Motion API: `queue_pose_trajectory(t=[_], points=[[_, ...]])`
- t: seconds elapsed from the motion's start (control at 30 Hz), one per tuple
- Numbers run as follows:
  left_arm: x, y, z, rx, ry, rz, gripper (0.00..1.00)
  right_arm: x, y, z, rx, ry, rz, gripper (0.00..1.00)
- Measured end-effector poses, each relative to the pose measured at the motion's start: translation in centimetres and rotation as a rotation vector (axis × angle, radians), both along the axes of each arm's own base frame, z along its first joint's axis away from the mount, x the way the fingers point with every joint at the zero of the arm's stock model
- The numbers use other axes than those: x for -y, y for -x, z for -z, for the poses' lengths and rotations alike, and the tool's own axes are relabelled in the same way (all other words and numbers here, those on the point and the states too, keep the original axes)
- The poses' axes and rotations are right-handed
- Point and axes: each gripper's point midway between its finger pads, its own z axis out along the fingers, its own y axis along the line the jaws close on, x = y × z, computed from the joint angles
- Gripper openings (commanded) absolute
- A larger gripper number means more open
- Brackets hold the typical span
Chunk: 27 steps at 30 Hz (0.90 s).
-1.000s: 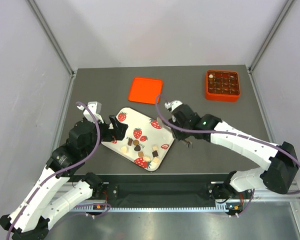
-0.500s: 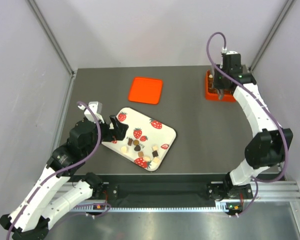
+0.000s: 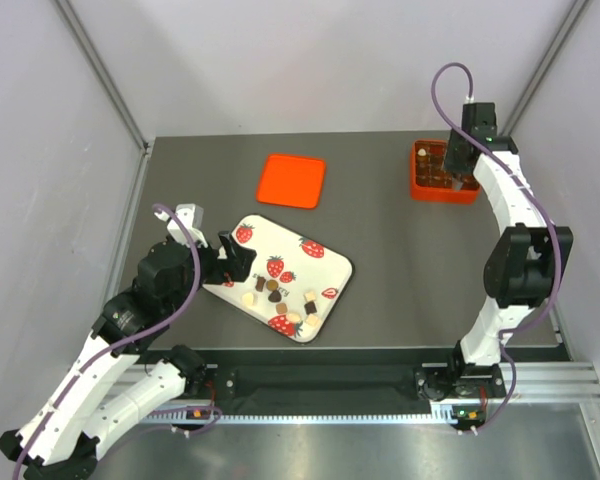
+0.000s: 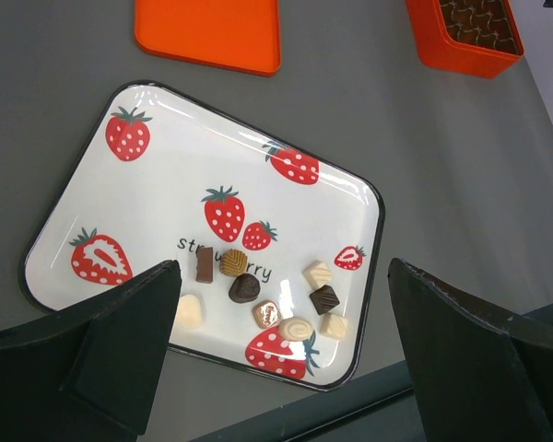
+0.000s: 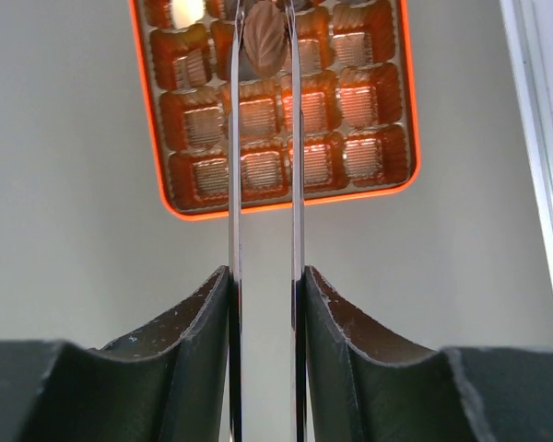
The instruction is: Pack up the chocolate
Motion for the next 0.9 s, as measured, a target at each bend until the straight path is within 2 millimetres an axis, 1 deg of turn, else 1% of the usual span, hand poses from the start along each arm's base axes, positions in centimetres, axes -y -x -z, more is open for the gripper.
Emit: queue_pose_trajectory(t=[0.13, 0.3, 0.4, 0.47, 0.67, 0.73, 0.77, 0.9], points=[[0.0, 0.0, 0.0, 0.000, 0.000, 0.000, 0.99, 1.0, -0.3, 0.6, -0.004, 0.008, 0.020, 0.34], [-0.1, 0.0, 0.0, 0.001, -0.002, -0.003, 0.99, 2.5, -0.7, 1.8, -0.019, 0.016, 0.048, 0.34], [-0.1, 0.0, 0.0, 0.000, -0.002, -0.004, 0.99, 3.0, -0.9, 2.6, -0.030, 0.017, 0.057, 0.34], [-0.1, 0.0, 0.0, 0.000, -0.002, -0.004, 0.99, 3.1, -1.1, 3.2, -0.040, 0.017, 0.058, 0.36], [-0.1, 0.0, 0.0, -0.001, -0.002, -0.004, 0.99, 3.1, -1.3, 5.0, -0.077, 0.017, 0.054, 0.37], [-0.1, 0.0, 0.1, -0.002, -0.004, -0.004, 0.99, 3.0, -1.3, 5.2, -0.080, 0.013, 0.051, 0.38], [-0.1, 0.0, 0.1, -0.004, -0.005, -0.004, 0.99, 3.0, -1.3, 5.2, -0.081, 0.013, 0.050, 0.41], [-0.1, 0.0, 0.2, -0.006, -0.007, -0.004, 0.99, 3.0, -1.4, 5.4, -0.081, 0.013, 0.049, 0.42]])
